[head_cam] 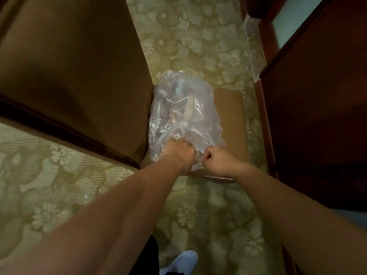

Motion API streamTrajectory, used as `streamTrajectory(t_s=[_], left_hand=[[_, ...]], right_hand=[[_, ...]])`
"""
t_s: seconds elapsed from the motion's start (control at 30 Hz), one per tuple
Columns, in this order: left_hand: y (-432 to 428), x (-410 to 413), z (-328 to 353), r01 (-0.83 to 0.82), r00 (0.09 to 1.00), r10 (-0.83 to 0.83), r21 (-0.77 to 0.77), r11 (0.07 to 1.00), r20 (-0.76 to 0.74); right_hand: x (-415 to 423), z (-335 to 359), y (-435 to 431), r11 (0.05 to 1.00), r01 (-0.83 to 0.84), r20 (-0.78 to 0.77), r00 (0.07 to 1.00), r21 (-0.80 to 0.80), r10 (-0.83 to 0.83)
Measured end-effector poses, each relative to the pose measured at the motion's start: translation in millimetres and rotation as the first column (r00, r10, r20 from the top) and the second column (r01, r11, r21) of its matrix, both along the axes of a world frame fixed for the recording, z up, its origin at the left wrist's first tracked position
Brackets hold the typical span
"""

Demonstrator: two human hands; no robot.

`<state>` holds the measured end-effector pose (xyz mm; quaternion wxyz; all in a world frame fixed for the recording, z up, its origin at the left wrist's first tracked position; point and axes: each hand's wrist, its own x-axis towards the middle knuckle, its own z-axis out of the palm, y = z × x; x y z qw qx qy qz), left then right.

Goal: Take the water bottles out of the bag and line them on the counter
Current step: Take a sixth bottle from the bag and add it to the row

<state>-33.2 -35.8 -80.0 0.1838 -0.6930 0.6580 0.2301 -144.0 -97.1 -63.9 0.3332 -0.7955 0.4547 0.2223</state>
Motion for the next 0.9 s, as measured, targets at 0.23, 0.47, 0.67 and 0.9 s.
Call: streamTrajectory(t_s=[0.23, 0.47, 0.67, 0.9], left_hand=[[-24.0, 54.3, -77.8, 0.007, 0.987, -0.031, 0.152, 0.988, 0.16], [-60.4, 93.7, -135.0, -0.055, 0.972, 0.035, 0.077, 0.996, 0.233], [-84.5, 108.9, -157.6, -0.058, 0.972, 0.066, -0.043, 0.997, 0.227], [-96.0, 131.9, -170.7, -0.065, 0.985, 0.082, -0.115, 0.991, 0.151]], right_hand=[[37.1, -79.9, -11.6, 0.985, 0.023, -0.068, 0.998, 0.168, -0.012], [61.3, -151.4, -36.1, 0.996, 0.055, 0.101, 0.993, 0.063, -0.062], [73.7, -195.5, -51.0, 0.985, 0.033, 0.156, 0.988, -0.167, -0.007], [82.2, -200.7, -74.5, 0.996, 0.077, 0.146, 0.987, -0.055, -0.068]])
